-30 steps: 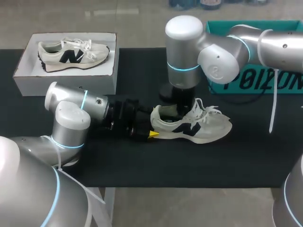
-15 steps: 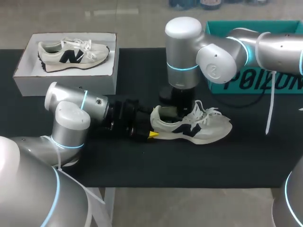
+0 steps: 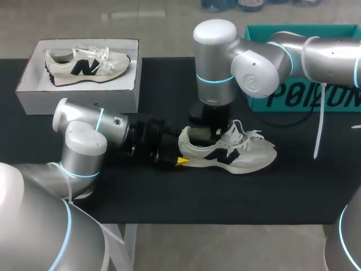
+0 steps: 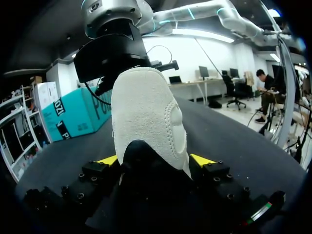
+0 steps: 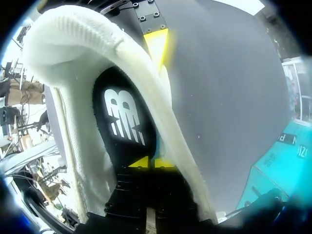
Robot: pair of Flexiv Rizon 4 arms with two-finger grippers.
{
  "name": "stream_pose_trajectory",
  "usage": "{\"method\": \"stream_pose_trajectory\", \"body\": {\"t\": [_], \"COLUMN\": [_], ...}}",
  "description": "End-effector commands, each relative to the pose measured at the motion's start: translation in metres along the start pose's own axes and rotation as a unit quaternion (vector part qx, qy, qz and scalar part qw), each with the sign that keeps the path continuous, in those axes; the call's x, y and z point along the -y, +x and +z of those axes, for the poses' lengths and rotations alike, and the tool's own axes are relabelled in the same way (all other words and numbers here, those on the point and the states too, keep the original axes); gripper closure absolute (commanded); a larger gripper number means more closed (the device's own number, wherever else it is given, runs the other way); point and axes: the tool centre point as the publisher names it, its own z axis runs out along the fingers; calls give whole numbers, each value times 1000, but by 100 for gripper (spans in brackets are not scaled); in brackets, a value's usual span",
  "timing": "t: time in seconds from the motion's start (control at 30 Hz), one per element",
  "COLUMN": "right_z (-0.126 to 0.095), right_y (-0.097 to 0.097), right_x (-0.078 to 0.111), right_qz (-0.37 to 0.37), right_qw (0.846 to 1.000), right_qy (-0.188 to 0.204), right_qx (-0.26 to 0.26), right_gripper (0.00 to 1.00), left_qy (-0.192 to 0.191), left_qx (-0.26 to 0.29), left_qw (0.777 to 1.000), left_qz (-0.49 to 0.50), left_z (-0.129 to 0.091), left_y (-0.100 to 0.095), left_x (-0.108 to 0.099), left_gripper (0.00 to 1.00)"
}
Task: Take the shoe out of the shoebox, open the shoe tongue, remove and reinsert the insole, then place the shoe into the shoebox
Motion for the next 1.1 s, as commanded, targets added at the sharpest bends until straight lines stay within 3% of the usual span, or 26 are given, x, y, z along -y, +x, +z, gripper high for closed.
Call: {"method": "stream_pose_trajectory", "body": {"t": [0.03,1.1], "right_z": [16,-62], "right_y": [8,24], "right_x": [-3,8], "right_qz": [-1,-2], "right_qw": [1000,998], "right_qy": [-3,-62], "right_qx": [3,18], "right_gripper": [100,100], "left_qy": [-1,-1], "left_qx": [1,1], "left_qw": [1000,1000], "left_qz": [0,0], "left_z": [5,5], "left_y": [-1,-1], "left_x": [-2,-2], "left_gripper": [100,100]}}
